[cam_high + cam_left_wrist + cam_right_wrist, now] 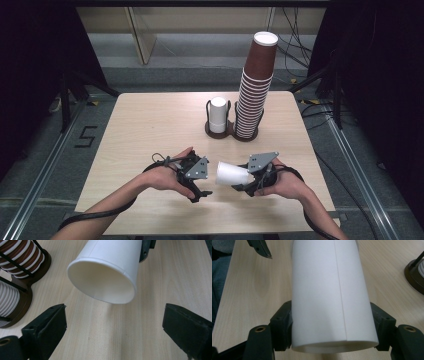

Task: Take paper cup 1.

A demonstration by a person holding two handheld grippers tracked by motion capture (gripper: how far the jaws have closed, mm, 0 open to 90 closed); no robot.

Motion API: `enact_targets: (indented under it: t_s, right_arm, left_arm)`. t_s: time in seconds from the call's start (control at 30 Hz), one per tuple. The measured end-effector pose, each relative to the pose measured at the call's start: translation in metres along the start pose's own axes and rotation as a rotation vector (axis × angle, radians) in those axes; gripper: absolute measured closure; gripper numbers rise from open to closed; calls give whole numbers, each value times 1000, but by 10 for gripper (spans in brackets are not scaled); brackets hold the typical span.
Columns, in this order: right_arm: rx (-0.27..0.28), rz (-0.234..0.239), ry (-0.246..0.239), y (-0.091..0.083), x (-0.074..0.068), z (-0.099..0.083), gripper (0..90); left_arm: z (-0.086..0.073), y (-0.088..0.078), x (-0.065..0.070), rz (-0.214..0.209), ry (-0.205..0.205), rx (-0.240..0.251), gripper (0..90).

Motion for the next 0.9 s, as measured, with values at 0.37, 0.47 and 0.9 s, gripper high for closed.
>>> enact_targets:
  t_s: [0.37, 0.47, 0.9]
  right_arm:
    - [57, 4, 33, 8, -6, -2, 338]
    - [55, -2, 20, 10, -9, -2, 338]
    - [76, 6, -10, 12, -15, 1, 338]
  left_arm:
    - [6, 0, -2, -29, -21, 44, 57]
    - [7, 2, -1, -51, -31, 41, 29]
    - [17, 14, 1, -97, -31, 53, 15]
Point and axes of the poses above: each handheld gripper's, and its own axes: y roughly forward along the jaws, z roughly out of its top, x roughly to its right, the point moved 8 cm from there along y, roughly forward along the jaws, and after that the axes turned 4 degrees about -z, right-handed, at the moved point
